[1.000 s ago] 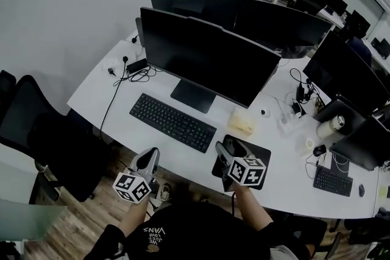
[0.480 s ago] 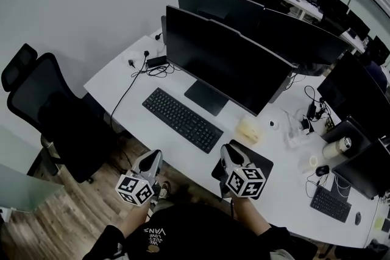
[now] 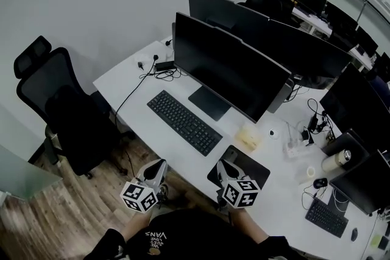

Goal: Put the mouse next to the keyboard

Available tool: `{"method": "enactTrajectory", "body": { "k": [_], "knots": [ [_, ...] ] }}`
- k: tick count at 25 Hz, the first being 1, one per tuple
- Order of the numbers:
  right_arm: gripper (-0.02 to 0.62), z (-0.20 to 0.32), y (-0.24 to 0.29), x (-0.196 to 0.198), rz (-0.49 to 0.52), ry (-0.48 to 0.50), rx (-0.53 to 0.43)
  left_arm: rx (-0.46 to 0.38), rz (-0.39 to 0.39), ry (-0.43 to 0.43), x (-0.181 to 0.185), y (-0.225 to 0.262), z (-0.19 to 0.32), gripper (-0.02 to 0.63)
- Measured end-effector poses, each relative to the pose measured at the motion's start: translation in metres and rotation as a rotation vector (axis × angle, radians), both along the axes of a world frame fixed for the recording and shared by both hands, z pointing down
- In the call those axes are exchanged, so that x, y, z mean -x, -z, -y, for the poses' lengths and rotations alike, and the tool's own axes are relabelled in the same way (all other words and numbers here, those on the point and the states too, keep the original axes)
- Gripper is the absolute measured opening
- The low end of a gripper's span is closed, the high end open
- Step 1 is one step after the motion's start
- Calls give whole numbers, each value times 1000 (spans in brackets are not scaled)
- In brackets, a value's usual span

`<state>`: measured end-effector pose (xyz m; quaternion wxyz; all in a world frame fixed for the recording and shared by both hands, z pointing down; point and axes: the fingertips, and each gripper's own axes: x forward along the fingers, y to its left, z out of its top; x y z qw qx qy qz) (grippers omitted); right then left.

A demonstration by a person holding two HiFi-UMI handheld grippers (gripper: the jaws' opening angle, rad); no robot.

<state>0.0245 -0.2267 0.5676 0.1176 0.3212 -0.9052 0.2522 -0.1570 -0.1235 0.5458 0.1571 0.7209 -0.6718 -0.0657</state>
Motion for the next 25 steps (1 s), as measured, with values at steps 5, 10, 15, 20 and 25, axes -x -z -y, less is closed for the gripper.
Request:
{"method": "enactTrajectory", "body": {
  "k": [5,10,15,20,25],
  "knots": [
    [5,-13,-15,-11,-47,31,2,17,31,27,-16,-8,-9,2],
    [5,-19,-21,-22,-81,32,-26,49,24,23,-28,-18,-16,2],
    [5,-23,-29,-32,-90,23,-8,60,29,21,-37,-21,-17,2],
    [5,-25,-31,-34,-85,20,0,59,29,-10,-44,-21,-15,2],
    [5,-25,-31,-34,-85,23,3,72,18,-25,-47,-23,-15,2]
  ]
}}
